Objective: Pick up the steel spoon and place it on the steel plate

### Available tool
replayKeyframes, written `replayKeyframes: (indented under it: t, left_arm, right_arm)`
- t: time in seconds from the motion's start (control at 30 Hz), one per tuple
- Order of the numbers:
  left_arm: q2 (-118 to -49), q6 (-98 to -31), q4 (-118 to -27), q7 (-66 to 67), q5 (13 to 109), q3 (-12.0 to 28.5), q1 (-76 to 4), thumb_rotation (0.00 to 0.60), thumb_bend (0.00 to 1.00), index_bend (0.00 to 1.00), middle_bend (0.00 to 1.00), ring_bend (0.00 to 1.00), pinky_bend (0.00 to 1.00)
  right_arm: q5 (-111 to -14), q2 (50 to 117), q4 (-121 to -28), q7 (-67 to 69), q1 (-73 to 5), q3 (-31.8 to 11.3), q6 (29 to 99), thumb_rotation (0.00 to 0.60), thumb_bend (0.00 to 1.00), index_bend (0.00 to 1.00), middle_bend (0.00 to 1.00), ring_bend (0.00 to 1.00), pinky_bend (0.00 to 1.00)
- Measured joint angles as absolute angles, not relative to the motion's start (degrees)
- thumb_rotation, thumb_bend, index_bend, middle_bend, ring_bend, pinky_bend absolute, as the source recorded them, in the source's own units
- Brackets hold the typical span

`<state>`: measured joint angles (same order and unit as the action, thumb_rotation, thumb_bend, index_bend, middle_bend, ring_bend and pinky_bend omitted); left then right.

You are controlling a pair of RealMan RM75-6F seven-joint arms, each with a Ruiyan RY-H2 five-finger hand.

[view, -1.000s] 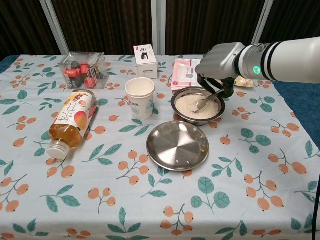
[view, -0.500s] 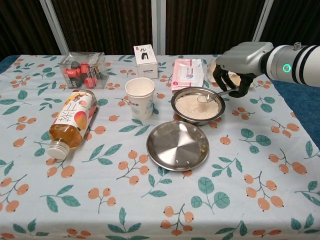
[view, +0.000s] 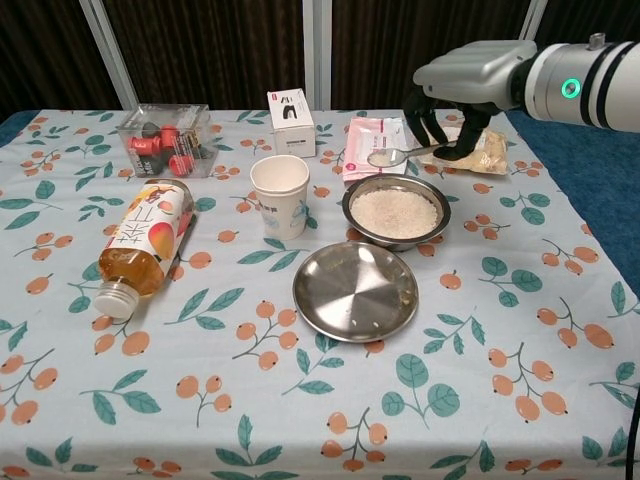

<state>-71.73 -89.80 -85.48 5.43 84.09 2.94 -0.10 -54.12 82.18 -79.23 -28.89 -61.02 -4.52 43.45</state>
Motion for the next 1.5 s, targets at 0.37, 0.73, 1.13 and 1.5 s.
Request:
replayKeyframes:
  t: [0.37, 0.73, 1.13, 1.5]
  left_arm:
    - [-71.52, -90.2, -85.58, 5.59, 84.01, 2.77, 0.35, 0.6, 0.06, 0.21, 0.12, 0.06, 0.03]
    - [-71.67, -90.65, -85.27, 5.3, 83.87, 2.54, 0.99, 0.6, 0.06, 0.21, 0.12, 0.06, 0.03]
    - [-72.12, -90.99, -84.57, 4.6, 83.93, 2.6, 1.31, 0.6, 0.06, 0.21, 0.12, 0.06, 0.03]
    - [-72.6, -90.96, -83.76, 3.87, 84.02, 2.63, 1.41, 0.6, 0.06, 0.21, 0.12, 0.06, 0.03]
  right_arm:
    - [-48.75, 85.93, -77.16, -36.36, -69.52, -7.61, 39.12, 0.6, 0.33, 0.6, 0.59, 0.26, 0.03]
    - [-41.97, 90.47, -73.26, -50.53, -78.68, -5.41, 38.25, 0.6, 0.33, 0.61, 0.6, 0.27, 0.0]
    - [-43.49, 95.14, -70.44, -69.41, -85.22, 2.16, 44.51, 0.6, 0.33, 0.62, 0.61, 0.27, 0.0]
    - [-55.48, 96.35, -69.67, -74.02, -84.97, 5.77, 49.1, 0.6, 0.33, 0.63, 0.62, 0.3, 0.0]
